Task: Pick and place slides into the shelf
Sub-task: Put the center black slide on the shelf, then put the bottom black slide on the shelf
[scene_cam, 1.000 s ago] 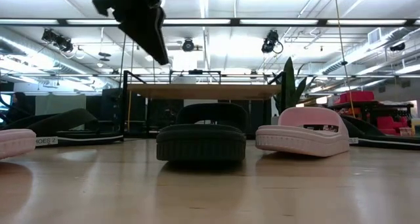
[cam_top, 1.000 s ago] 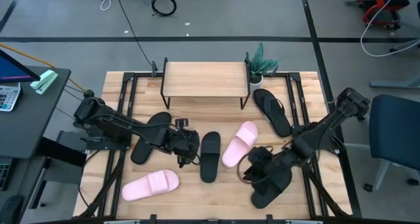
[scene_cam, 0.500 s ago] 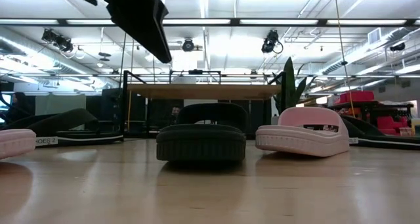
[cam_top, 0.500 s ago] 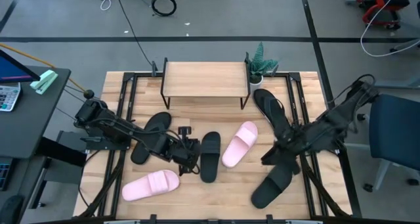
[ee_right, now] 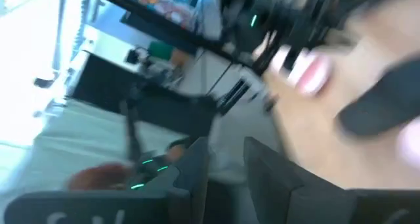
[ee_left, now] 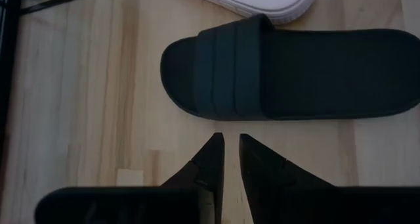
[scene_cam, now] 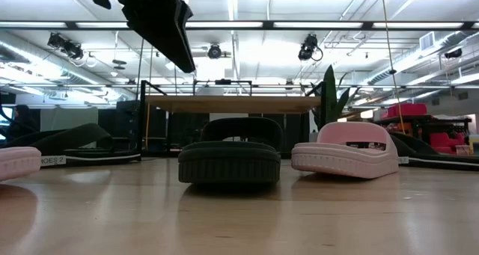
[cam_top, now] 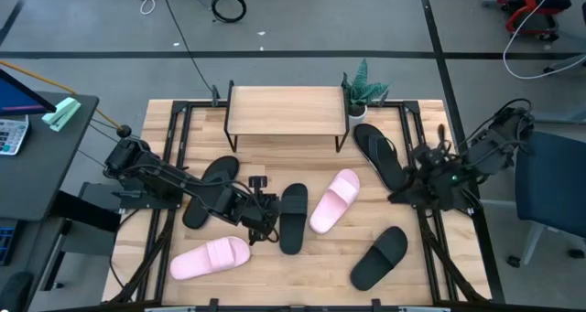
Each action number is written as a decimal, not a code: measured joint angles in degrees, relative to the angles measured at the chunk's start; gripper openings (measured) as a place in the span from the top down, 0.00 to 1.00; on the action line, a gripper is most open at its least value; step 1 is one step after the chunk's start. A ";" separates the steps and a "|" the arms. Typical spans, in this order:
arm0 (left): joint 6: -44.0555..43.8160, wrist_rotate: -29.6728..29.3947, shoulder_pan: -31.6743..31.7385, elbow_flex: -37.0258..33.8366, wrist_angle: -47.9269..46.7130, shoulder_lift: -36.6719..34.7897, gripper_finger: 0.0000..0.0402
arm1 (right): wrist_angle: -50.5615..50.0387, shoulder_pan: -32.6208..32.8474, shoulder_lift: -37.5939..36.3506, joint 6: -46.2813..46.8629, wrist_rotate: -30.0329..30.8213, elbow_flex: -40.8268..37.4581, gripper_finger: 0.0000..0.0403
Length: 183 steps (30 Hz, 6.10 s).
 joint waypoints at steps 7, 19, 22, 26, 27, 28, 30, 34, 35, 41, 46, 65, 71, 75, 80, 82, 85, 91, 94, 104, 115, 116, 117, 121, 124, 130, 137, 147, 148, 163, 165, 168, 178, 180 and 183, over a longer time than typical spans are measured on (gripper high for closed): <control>0.08 -0.02 0.05 0.00 0.00 0.00 0.86 | 0.86 -0.03 4.13 -32.88 14.50 -0.46 0.74; 0.04 -0.01 0.05 0.00 -3.00 0.02 0.87 | 4.12 -5.81 21.54 -41.24 26.17 -0.55 0.74; 0.02 -0.02 0.05 0.00 -3.04 0.02 0.88 | 4.80 -7.49 24.50 -40.16 26.09 -0.55 0.74; -0.16 -0.02 0.00 0.00 -3.04 0.02 0.87 | 4.33 -9.46 27.73 -37.29 23.10 -0.55 0.74; -0.49 -0.02 0.00 0.00 -3.06 0.02 0.87 | 4.25 -9.82 28.39 -35.46 21.81 -0.55 0.74; -1.42 0.00 -0.02 0.00 -3.10 0.02 0.86 | 4.28 -10.15 29.05 -33.48 20.19 -0.55 0.74; -2.72 0.19 0.00 0.00 -3.16 0.02 0.83 | 3.82 -10.68 30.66 -30.84 15.84 -0.55 0.74; -4.04 4.07 -0.64 -0.96 -2.37 0.02 0.77 | 1.18 -10.83 34.96 -30.55 10.76 -0.55 0.74; -4.03 4.67 -1.11 -1.87 -1.69 0.02 0.75 | -0.11 -10.75 36.19 -30.55 10.69 -0.55 0.74; -1.96 5.31 -4.05 -7.93 10.15 0.04 0.63 | -7.77 -11.11 42.87 -30.53 10.70 -0.55 0.72; 5.22 5.13 -4.82 -10.60 26.11 0.07 0.53 | -9.20 -12.29 45.89 -30.49 10.69 -0.55 0.69; 9.39 -2.45 2.38 -17.35 43.91 7.80 0.53 | -8.73 -12.77 40.49 -30.40 11.40 -0.55 0.65; 9.12 -7.87 5.49 -17.38 44.02 9.53 0.54 | -8.70 -12.77 40.24 -30.40 11.48 -0.55 0.65; 9.55 -8.19 7.04 -17.35 44.04 9.52 0.68 | -8.74 -12.77 40.22 -30.40 11.29 -0.55 0.65; 14.70 -9.36 6.08 -17.40 43.38 7.90 0.96 | -8.75 -12.77 40.21 -30.40 11.16 -0.55 0.65; 15.15 -10.90 5.13 -17.01 42.83 6.19 0.96 | -8.94 -12.77 40.21 -30.40 11.16 -0.55 0.65; 13.66 -13.23 3.47 -14.62 35.13 1.51 0.96 | -9.18 -12.77 40.21 -30.40 11.16 -0.55 0.65; 5.99 -23.53 0.89 -4.09 10.46 -8.35 0.96 | -9.23 -12.77 40.21 -30.46 11.14 -0.55 0.65; 6.46 -32.02 1.74 0.28 2.73 -11.81 0.95 | -9.20 -12.77 40.21 -30.51 11.16 -0.55 0.65; 13.95 -33.32 21.43 1.13 -2.91 -16.98 0.97 | -9.18 -12.77 40.21 -30.44 11.16 -0.55 0.65; 40.68 -15.32 44.89 -11.58 27.60 -16.98 0.97 | -9.18 -12.77 40.21 -30.42 11.16 -0.55 0.65; 40.64 -15.40 45.91 -12.39 27.85 -16.98 0.97 | -9.18 -12.77 40.21 -30.36 11.16 -0.55 0.65; 40.48 -15.39 46.85 -13.13 27.75 -16.98 0.97 | -9.18 -12.77 40.21 -30.08 11.16 -0.55 0.65; 41.29 -15.19 49.62 -15.38 27.76 -17.29 0.97 | -9.18 -12.77 40.21 -29.04 11.16 -0.55 0.65; 43.03 -15.11 51.39 -15.71 28.25 -17.35 0.97 | -9.18 -12.76 40.21 -29.04 11.16 -0.55 0.65; 46.95 -12.64 54.41 -15.76 28.29 -17.35 0.97 | -9.18 -12.76 40.21 -28.14 11.18 -0.55 0.65; 48.01 -8.78 56.36 -15.76 27.90 -17.27 0.88 | -9.19 -12.77 40.21 -27.18 11.17 -0.55 0.65; 47.33 -8.79 56.63 -15.76 27.35 -17.22 0.71 | -9.17 -12.68 40.85 -20.99 11.20 -0.55 0.65; 47.68 -8.79 56.64 -15.76 27.36 -17.22 0.69 | -9.23 -12.53 40.94 -20.18 11.16 -0.55 0.65; 46.23 -8.83 53.84 -15.76 27.38 -17.22 0.45 | -9.25 -0.06 41.18 0.96 10.87 -0.52 0.65; 46.13 -8.88 52.37 -15.76 27.43 -17.22 0.43 | -9.23 2.10 41.18 5.29 10.74 -0.52 0.65; 46.10 -12.91 49.45 -15.76 28.24 -17.22 0.41 | -9.25 5.50 41.28 11.41 9.46 -0.52 0.65; 52.07 -31.70 38.38 -15.69 31.41 -20.39 0.42 | -12.09 14.12 45.90 26.69 2.46 -0.56 0.65; 50.45 -31.89 35.91 -15.37 31.63 -21.47 0.42 | -12.05 14.39 46.74 30.07 -3.83 -0.67 0.65; 47.78 -31.82 32.45 -13.84 31.59 -22.64 0.41 | -10.04 14.22 46.77 33.75 -11.54 0.02 0.65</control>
